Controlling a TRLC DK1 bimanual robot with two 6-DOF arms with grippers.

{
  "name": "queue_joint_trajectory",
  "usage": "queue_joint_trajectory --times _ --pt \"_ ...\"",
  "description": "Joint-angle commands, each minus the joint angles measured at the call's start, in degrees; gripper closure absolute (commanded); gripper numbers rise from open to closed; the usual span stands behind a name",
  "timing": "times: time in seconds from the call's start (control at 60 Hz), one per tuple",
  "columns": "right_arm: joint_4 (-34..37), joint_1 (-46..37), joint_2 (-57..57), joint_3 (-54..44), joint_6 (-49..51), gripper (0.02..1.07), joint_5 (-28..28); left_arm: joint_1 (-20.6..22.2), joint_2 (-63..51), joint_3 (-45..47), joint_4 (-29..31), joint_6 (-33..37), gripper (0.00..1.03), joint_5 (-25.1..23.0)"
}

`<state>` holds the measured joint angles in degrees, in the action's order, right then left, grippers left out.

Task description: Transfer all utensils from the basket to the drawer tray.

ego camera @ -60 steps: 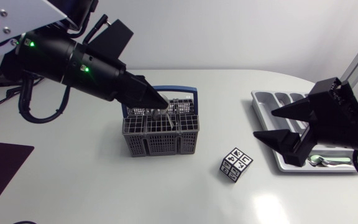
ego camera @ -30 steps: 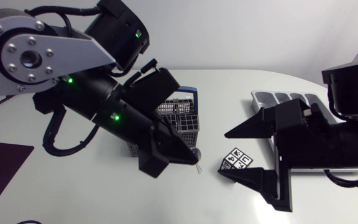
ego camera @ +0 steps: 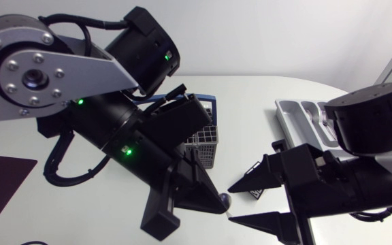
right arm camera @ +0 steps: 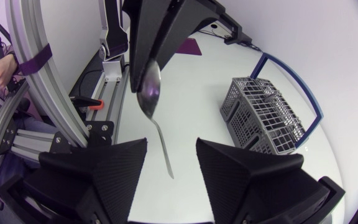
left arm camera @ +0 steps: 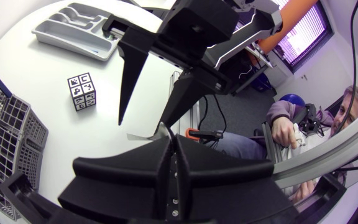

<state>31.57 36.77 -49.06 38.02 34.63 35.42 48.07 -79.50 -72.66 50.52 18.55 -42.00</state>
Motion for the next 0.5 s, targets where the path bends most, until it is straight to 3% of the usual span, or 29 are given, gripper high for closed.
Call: queue_joint_trajectory --times 0.0,0.05,0.483 --pt "0.68 1.02 0.81 -1.11 0.79 0.77 0.88 0.35 0.93 1.21 0.54 1.58 0.99 -1.24" --pt "0.68 1.37 0.98 -1.19 0.44 0.83 0.88 0.53 1.02 1.12 0.54 1.58 0.99 -1.33" --pt "-0.02 3.22 1.25 -1.81 -1.32 0.83 0.97 1.67 0.93 0.59 0.28 1.58 0.99 -1.51"
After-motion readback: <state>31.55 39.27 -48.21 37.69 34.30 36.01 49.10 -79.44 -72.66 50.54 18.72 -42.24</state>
